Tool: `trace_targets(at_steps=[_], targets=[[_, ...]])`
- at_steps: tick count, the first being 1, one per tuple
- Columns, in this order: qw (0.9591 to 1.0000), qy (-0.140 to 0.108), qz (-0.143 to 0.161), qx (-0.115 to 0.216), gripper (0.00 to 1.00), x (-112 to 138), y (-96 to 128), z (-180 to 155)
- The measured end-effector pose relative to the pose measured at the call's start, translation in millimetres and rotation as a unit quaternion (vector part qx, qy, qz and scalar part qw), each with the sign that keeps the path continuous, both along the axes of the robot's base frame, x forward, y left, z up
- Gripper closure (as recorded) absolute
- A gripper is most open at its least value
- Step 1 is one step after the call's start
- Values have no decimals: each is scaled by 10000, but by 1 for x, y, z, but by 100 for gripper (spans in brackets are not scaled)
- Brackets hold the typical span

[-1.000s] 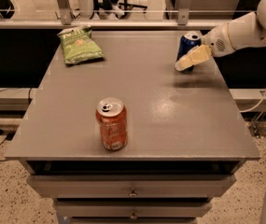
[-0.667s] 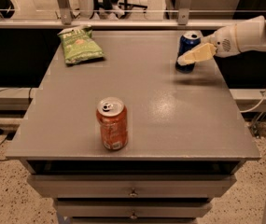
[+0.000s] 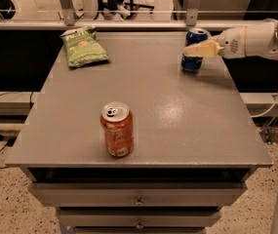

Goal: Pick pepsi can

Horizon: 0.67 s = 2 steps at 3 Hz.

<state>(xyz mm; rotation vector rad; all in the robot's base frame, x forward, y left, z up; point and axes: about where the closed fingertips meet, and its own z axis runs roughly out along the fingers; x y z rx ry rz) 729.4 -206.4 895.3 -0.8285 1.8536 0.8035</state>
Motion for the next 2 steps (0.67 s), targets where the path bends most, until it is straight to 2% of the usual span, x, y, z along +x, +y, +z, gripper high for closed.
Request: trace_targets(at_steps=[1,2], targets=[[9990,-344,186,224,93,-12,5,32],[9991,-311,193,213,100,-10,7,29]])
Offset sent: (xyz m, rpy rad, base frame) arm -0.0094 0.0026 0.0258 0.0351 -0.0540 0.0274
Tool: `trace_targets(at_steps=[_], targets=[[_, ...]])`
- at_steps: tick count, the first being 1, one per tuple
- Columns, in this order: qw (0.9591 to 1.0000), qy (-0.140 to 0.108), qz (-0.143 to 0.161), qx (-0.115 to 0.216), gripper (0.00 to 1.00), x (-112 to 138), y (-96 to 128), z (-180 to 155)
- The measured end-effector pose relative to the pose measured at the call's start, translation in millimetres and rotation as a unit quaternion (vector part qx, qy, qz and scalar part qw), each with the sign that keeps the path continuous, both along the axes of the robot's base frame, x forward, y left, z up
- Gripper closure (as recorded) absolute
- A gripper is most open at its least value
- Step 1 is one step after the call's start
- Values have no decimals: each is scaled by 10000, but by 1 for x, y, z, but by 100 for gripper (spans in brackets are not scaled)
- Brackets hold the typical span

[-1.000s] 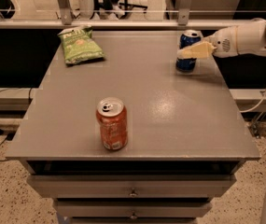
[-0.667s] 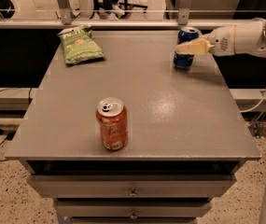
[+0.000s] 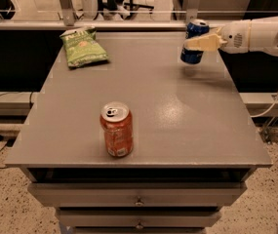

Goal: Pick pepsi can

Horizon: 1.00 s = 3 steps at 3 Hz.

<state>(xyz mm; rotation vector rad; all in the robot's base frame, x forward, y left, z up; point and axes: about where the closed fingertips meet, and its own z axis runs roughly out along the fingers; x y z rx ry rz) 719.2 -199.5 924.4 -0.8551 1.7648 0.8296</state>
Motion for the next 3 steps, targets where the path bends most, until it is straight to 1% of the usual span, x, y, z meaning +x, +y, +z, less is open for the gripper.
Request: trace_targets(at_steps=[1,2,3], targets=[[9997,-89,224,70,100,-3,29,4],[9986,-242,372,286,100,-8,68,15],[9985,-217,398,309,100,-7,73,12]])
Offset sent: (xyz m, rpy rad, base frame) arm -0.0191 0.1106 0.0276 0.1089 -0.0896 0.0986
